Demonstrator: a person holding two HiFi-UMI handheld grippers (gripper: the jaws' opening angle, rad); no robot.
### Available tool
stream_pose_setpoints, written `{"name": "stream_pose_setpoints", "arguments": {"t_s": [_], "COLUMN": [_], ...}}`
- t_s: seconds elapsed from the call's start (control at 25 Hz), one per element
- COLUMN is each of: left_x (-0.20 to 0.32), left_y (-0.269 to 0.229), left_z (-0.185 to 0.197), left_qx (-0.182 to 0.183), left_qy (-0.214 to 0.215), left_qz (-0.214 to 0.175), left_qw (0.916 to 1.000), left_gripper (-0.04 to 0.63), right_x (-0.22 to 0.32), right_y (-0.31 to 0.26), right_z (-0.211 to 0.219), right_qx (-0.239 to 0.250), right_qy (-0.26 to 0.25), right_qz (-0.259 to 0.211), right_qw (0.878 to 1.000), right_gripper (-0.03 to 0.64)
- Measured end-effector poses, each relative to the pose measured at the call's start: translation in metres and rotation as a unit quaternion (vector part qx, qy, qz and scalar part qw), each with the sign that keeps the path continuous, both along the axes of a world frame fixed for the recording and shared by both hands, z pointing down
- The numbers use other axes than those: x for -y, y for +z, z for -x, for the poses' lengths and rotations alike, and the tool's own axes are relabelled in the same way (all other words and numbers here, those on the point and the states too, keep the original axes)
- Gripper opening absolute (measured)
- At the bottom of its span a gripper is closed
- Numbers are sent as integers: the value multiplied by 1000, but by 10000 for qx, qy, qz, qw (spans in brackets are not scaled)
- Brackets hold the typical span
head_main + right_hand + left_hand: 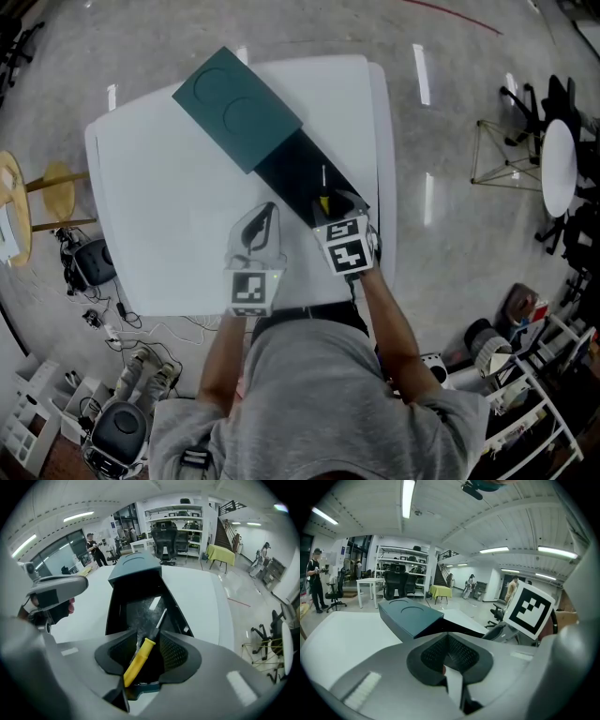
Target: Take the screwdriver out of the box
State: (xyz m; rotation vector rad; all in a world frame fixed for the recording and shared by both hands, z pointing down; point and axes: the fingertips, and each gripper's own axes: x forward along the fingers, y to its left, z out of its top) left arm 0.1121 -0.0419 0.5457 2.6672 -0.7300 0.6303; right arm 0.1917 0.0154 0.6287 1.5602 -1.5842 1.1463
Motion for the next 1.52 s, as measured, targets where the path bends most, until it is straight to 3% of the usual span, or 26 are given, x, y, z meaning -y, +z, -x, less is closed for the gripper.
{"name": "stream_pose_setpoints", "arguments": {"t_s": [0.36, 0.64, 0.96, 1.52], "left_x": [10, 12, 10, 5], "left_y": [7, 9, 4, -20], "left_z": [2, 1, 3, 21], "left_qx": [59, 80, 113, 130], "left_qy": [-167, -216, -277, -520], "left_qz": [74, 80, 12, -281], "left_qw": [9998, 9997, 9996, 9982], "left_gripper": [12, 12, 11, 12], "right_x": [-4, -5, -4, 6], "right_y": [18, 22, 18, -2], "right_z": [4, 5, 2, 14], "right_qx": [-455, -516, -546, -60], "right_qy": [-392, -448, -381, -314], "right_qz": [784, 908, 739, 62], "right_qw": [9951, 9935, 9950, 9995], "right_gripper": [146, 141, 127, 86]}}
